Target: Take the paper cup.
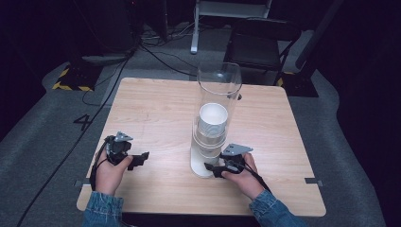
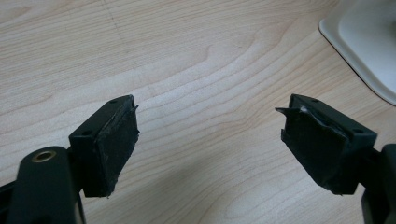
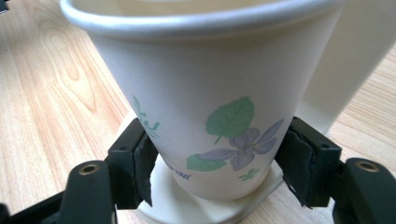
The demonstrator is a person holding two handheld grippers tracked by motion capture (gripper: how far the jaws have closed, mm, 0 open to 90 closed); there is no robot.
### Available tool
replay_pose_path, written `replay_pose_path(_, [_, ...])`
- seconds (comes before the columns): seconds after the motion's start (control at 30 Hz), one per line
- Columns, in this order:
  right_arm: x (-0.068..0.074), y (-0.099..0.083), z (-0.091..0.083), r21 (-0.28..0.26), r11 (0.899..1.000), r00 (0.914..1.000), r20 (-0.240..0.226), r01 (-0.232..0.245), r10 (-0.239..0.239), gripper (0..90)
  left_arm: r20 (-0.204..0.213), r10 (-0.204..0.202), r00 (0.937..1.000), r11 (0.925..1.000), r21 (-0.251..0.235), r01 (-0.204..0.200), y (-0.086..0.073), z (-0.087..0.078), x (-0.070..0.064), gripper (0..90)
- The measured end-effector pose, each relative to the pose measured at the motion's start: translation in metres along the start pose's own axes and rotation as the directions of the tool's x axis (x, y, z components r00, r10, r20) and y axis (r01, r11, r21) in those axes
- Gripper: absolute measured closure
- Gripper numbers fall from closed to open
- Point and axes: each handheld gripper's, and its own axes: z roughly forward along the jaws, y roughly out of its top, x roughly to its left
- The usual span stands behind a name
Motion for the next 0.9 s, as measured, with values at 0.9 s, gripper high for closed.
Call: replay_pose_path(0.9, [-0.027,-0.015,-0.041,-0.01,0.999,0.9914,0.12,-0.05,0.051,34.0,0.03,0.021,0.9993,0.9998,0.004,-0.021,0.019,0.018,-0.003,18.4])
